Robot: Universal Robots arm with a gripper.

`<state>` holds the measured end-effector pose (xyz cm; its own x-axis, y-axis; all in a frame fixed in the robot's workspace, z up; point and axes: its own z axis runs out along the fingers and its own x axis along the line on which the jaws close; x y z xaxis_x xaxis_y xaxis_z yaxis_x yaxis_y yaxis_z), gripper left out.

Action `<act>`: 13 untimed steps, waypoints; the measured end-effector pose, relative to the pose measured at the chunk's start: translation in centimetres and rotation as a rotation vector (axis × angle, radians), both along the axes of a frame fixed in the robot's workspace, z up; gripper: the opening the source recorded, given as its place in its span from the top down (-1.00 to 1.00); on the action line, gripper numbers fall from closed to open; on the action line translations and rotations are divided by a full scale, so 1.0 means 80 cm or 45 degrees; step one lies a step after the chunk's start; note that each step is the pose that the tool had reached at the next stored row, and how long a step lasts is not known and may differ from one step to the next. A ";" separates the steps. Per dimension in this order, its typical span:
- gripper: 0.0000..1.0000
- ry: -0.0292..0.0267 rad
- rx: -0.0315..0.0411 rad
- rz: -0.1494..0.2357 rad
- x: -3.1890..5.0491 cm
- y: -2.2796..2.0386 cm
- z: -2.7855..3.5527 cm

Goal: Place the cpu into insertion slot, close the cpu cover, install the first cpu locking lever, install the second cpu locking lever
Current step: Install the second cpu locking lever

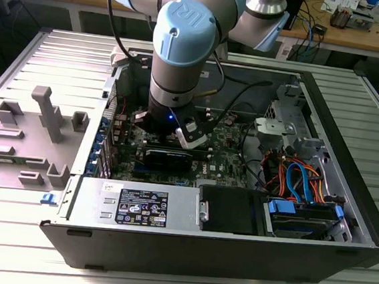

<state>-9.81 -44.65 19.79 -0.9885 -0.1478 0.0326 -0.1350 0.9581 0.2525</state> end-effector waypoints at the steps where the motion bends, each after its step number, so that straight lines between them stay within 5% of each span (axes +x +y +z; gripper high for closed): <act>1: 0.79 -0.0002 -0.0015 0.000 0.000 0.0001 -0.0001; 13: 0.79 -0.0002 -0.0141 0.000 -0.002 -0.0001 0.0055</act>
